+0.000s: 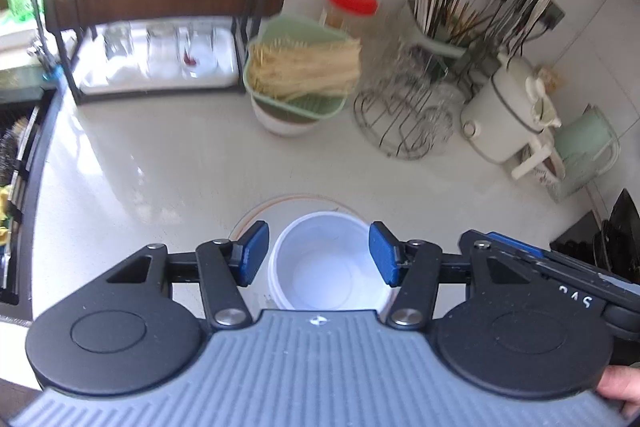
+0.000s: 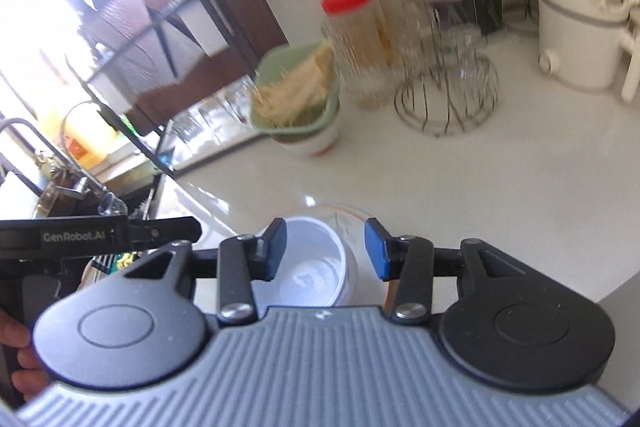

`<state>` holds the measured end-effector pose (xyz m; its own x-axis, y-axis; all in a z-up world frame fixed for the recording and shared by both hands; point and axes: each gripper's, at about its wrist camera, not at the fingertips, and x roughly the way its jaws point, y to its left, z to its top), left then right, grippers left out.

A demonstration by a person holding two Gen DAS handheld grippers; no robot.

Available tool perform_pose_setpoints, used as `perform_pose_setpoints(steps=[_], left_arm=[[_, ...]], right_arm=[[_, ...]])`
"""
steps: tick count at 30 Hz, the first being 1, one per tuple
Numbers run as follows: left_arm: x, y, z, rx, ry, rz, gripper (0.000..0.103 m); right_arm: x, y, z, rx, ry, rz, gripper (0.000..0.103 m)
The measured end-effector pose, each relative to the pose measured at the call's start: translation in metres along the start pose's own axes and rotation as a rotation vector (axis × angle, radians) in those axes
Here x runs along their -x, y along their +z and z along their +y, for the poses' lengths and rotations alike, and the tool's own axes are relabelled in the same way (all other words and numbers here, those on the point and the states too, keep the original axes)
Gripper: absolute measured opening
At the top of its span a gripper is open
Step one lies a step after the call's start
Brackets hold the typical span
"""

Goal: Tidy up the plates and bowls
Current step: 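Open both grippers and lift them away from the bowl stack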

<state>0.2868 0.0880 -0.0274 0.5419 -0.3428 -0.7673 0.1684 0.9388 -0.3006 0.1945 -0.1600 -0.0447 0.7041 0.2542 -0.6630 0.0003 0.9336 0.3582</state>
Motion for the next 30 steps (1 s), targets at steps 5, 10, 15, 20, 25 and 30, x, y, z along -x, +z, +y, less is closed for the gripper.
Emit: perform_pose_setpoints(steps=[5, 10, 15, 20, 25, 30], left_arm=[[0.04, -0.018, -0.025, -0.019, 0.025, -0.077, 0.062], [0.078, -0.043, -0.049, -0.009, 0.02, -0.131, 0.063], [0.108, -0.077, -0.072, -0.009, 0.036, -0.17, 0.064], [0.126, -0.111, -0.085, -0.001, 0.081, -0.173, 0.066], [0.143, -0.145, -0.093, 0.015, 0.1, -0.181, 0.066], [0.157, -0.172, -0.103, 0.009, 0.114, -0.191, 0.068]], right_arm=[[0.038, 0.0, -0.003, 0.044, 0.023, -0.076, 0.046], [0.073, -0.008, -0.012, 0.053, 0.048, -0.122, 0.046], [0.106, -0.026, -0.016, 0.091, 0.056, -0.148, 0.046], [0.132, -0.048, -0.019, 0.118, 0.077, -0.16, 0.046], [0.153, -0.068, -0.026, 0.131, 0.091, -0.164, 0.046], [0.169, -0.085, -0.033, 0.136, 0.09, -0.178, 0.046]])
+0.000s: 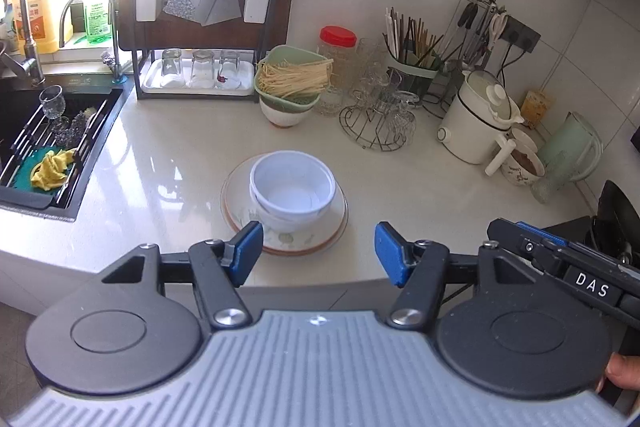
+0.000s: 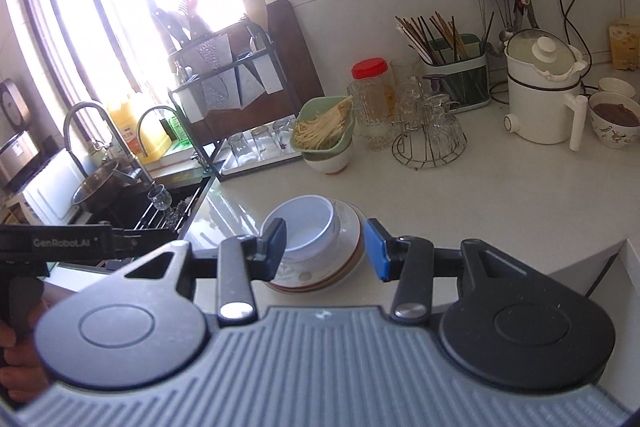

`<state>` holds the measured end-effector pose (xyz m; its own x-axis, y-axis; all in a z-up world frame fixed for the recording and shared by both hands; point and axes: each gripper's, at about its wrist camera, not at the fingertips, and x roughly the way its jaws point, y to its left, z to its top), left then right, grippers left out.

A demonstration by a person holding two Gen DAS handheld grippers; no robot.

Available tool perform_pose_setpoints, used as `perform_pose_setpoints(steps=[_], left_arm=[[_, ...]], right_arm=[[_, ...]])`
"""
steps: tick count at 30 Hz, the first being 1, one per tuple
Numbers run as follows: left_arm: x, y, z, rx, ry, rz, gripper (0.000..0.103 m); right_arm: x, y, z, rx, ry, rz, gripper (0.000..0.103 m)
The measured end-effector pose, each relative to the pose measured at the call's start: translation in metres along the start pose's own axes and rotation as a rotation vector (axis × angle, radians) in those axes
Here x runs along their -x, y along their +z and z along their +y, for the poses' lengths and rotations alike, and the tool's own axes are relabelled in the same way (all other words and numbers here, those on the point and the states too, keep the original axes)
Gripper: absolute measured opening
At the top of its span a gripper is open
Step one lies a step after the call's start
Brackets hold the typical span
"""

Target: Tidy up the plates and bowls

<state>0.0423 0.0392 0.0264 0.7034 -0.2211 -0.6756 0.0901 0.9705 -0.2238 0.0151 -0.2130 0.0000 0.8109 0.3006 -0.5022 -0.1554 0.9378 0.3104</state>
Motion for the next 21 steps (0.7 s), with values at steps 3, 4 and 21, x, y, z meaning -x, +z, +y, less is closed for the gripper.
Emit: perform_pose_setpoints(steps=[3, 4, 21], left_arm=[[0.009, -0.011, -0.004, 0.0, -0.005, -0.012, 0.072], [0.012, -0.015, -0.005, -0.004, -0.011, -0.017, 0.074], [0.044, -0.069, -0.024, -0.04, 0.086, -0.051, 0.1]], right_arm=[[0.01, -0.009, -0.002, 0.006, -0.012, -0.004, 0.052], [0.014, -0.011, -0.003, 0.009, -0.017, -0.011, 0.059], [0.057, -0.056, -0.022, -0.007, -0.049, -0.051, 0.085]])
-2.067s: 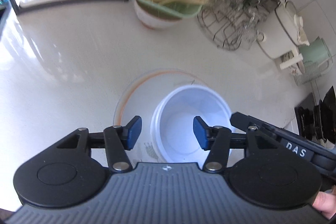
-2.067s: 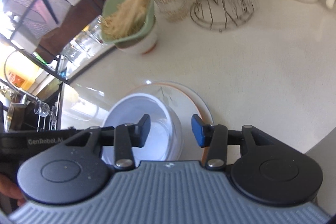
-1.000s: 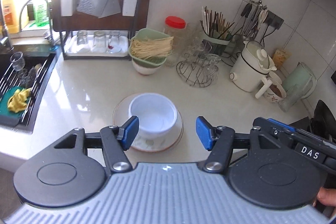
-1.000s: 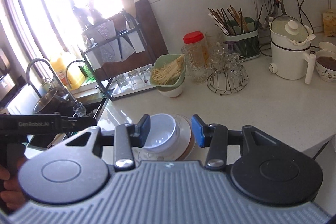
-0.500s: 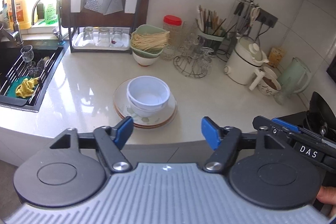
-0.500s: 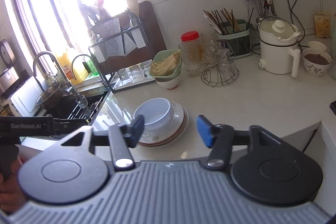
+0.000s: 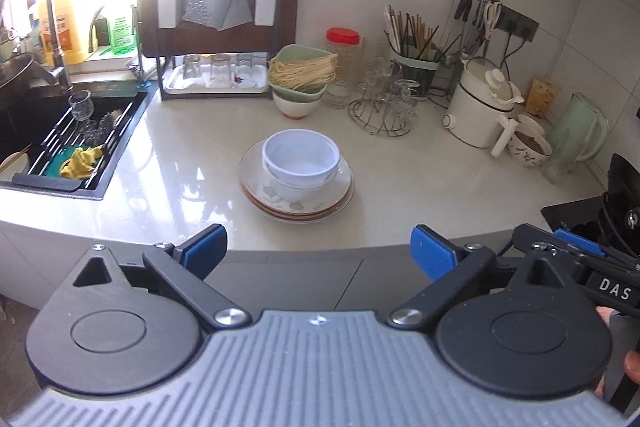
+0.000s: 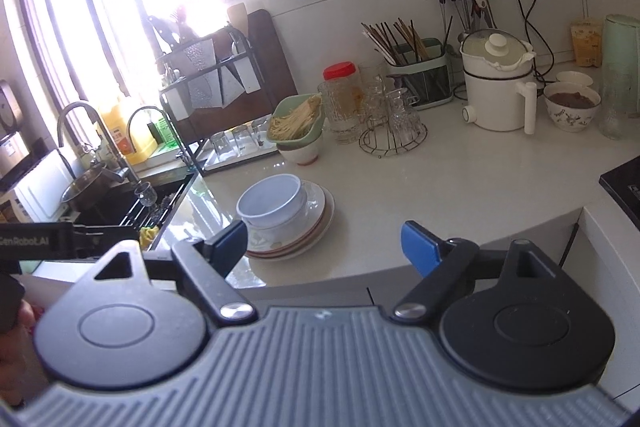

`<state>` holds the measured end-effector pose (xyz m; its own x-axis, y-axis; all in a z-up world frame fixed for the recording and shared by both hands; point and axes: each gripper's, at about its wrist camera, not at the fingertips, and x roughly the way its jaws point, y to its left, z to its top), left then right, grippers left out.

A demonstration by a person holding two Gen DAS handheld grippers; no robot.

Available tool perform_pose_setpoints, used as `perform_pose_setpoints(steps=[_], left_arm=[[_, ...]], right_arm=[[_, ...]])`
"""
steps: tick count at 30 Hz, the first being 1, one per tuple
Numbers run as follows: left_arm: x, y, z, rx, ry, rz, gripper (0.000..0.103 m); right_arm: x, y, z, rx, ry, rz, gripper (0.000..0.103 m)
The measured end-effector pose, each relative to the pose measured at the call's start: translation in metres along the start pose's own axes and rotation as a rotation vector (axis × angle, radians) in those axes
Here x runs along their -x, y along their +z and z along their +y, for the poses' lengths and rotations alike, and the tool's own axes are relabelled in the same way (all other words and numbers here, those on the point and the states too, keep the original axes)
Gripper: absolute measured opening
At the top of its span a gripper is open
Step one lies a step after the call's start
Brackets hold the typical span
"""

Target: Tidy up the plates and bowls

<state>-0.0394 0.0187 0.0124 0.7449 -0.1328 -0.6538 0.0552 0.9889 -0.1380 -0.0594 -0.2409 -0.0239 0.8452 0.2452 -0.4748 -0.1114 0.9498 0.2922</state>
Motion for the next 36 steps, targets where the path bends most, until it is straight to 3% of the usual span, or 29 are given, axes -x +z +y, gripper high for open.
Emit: perform_pose_setpoints(steps=[8, 36], left_arm=[[0.007, -0.008, -0.003, 0.017, 0.057, -0.014, 0.1], [0.033, -0.026, -0.031, 0.018, 0.108, -0.083, 0.101]], right_arm=[[0.002, -0.005, 0.004, 0.045, 0.028, 0.003, 0.085], [0.024, -0.003, -0.01, 0.081, 0.064, -0.027, 0.085]])
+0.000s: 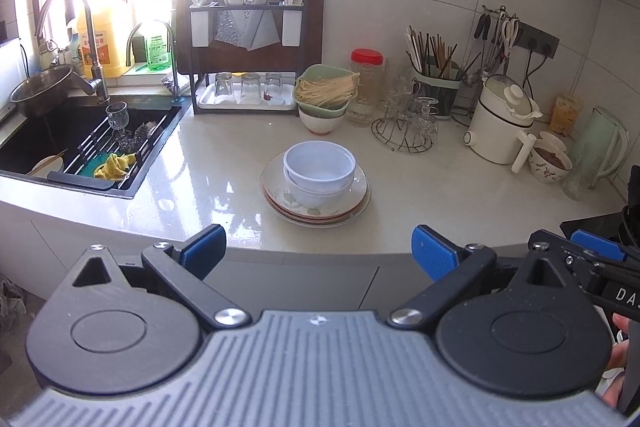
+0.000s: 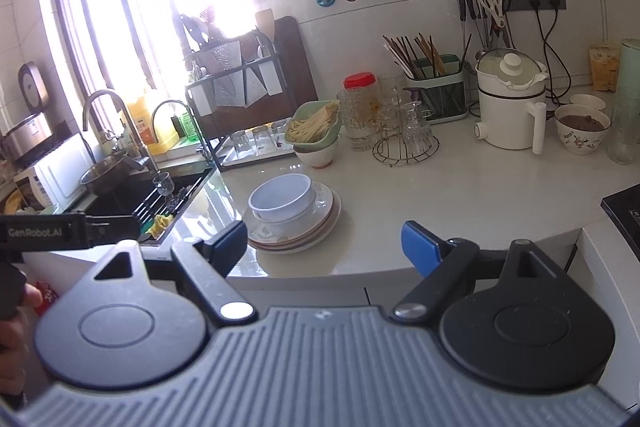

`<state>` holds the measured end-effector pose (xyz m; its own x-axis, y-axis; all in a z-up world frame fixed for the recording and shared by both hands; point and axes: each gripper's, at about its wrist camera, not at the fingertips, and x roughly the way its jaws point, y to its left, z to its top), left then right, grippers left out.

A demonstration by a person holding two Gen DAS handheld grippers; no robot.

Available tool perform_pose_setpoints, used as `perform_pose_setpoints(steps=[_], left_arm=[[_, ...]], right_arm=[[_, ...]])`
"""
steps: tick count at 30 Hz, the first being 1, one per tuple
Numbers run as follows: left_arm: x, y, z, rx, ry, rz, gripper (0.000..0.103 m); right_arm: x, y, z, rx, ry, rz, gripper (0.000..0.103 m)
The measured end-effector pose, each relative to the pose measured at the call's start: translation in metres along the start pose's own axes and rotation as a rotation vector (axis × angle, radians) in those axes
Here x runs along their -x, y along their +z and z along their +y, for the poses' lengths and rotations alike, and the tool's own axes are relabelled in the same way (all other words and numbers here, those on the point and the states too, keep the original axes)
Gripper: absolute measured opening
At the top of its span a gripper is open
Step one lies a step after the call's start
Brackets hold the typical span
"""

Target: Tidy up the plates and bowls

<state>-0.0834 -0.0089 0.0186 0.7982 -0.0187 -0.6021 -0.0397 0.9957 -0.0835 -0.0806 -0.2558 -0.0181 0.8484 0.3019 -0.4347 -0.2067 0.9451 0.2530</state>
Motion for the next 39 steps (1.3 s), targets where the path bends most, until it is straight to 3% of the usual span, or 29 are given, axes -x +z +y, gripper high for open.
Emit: perform_pose_setpoints(steps=[17, 25, 39], left_arm=[[-0.003, 0.006, 0.01, 0.022, 0.051, 0.027, 0.101], [-0.011, 0.023, 0.022, 0.025, 0.13, 0.038, 0.101], [-0.035, 0.027, 0.021, 0.03, 0.128, 0.071, 0.101]], right_arm=[[-0.009, 0.01, 0.005, 0.009, 0.018, 0.039, 0.085], [-0.03, 0.02, 0.0, 0.023, 0.034, 0.048, 0.085], [-0.049, 0.022, -0.007, 0.016, 0.047, 0.067, 0.086]])
